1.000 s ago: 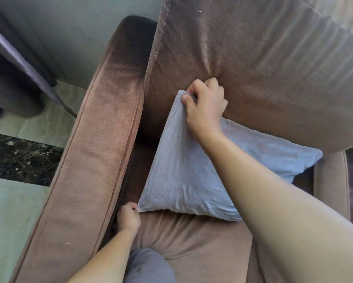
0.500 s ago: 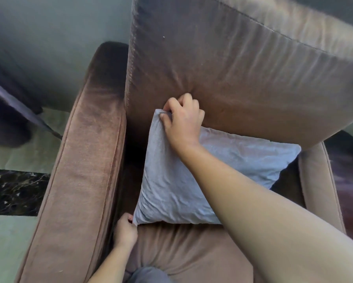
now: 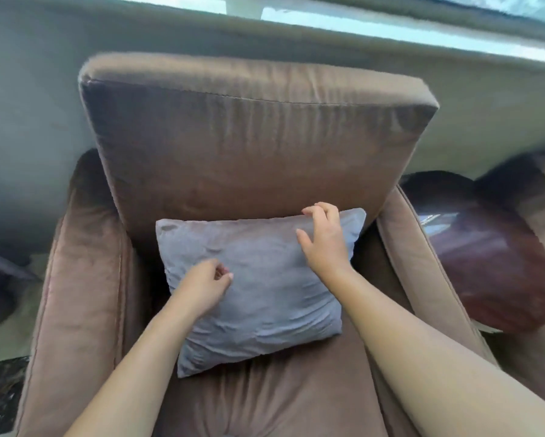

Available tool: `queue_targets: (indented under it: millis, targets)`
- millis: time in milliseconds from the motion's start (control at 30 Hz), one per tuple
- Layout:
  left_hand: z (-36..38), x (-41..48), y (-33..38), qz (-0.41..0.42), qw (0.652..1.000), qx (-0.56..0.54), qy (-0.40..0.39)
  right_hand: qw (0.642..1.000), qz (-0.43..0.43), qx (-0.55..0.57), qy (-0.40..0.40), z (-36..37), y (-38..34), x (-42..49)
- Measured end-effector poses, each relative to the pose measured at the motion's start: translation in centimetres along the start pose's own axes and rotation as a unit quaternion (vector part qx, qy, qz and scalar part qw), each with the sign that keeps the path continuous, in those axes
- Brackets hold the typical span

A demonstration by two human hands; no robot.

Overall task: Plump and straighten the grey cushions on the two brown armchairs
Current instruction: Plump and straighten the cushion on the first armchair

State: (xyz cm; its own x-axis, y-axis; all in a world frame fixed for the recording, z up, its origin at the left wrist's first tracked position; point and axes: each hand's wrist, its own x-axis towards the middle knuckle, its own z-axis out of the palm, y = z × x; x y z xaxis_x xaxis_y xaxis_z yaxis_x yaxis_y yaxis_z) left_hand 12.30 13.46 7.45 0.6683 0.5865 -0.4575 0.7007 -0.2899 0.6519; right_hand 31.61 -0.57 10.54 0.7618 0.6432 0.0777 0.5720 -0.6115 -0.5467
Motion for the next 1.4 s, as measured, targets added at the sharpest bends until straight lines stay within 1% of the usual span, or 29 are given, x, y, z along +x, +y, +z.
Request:
queue_targets:
  millis: [67,100,167,233,333,500,600,667,733,833,900,933,967,1000,1100,1133,1200,1300,1400]
  targets:
    - [0.8,1.0,4.8,0.094,0.993,-0.006,0.064,0.997,0.076,0.023,0.006,-1.9,3.8,-1.7]
    - [1.6,1.7,6.9,0.140,0.987,-0.008,0.079,0.992,0.123,0.041,0.001,-2.6,5.8,-2.6]
    - [3.6,3.5,10.6,0.213,0.974,0.024,0.069,0.968,0.235,0.086,-0.018,-3.3,10.3,-5.1]
    - [6.0,5.5,13.6,0.262,0.961,0.070,0.047,0.936,0.328,0.120,-0.043,-3.1,14.6,-8.0]
    - [9.1,7.9,17.2,0.309,0.940,0.141,0.033,0.891,0.414,0.168,-0.072,-1.6,19.8,-12.6]
    - [12.8,11.0,20.9,0.349,0.906,0.237,0.037,0.832,0.489,0.246,-0.089,2.1,25.0,-16.5]
    - [14.3,12.1,21.2,0.343,0.898,0.273,0.047,0.789,0.530,0.295,-0.101,4.5,26.4,-17.0]
    - [15.0,12.5,21.1,0.336,0.896,0.285,0.051,0.770,0.539,0.322,-0.116,6.1,27.0,-17.0]
    - [15.3,12.7,21.2,0.339,0.894,0.282,0.078,0.755,0.545,0.349,-0.107,7.6,27.5,-16.8]
    - [15.6,13.0,21.4,0.339,0.890,0.279,0.120,0.731,0.556,0.389,-0.070,9.4,28.0,-16.6]
    - [15.9,13.1,21.5,0.324,0.892,0.287,0.131,0.729,0.555,0.397,-0.056,10.3,28.3,-16.2]
    - [16.1,13.1,21.6,0.319,0.895,0.282,0.135,0.734,0.551,0.394,-0.053,10.8,28.4,-16.0]
    - [16.3,13.0,21.7,0.318,0.898,0.269,0.141,0.746,0.542,0.383,-0.053,11.2,28.6,-15.8]
    - [16.5,12.9,21.7,0.323,0.900,0.254,0.147,0.765,0.531,0.361,-0.055,11.5,28.6,-15.6]
    - [16.6,12.7,21.6,0.352,0.894,0.231,0.155,0.839,0.478,0.248,-0.076,12.7,28.7,-15.4]
    - [16.4,12.7,21.6,0.354,0.894,0.227,0.153,0.853,0.465,0.222,-0.082,13.0,28.6,-15.2]
    - [16.0,12.8,21.9,0.342,0.904,0.210,0.149,0.863,0.455,0.199,-0.088,13.2,28.4,-14.7]
    - [15.4,13.0,22.5,0.309,0.924,0.159,0.158,0.868,0.457,0.163,-0.106,12.8,28.2,-14.9]
    - [15.4,13.2,22.5,0.294,0.934,0.123,0.161,0.879,0.445,0.099,-0.144,11.8,27.6,-16.4]
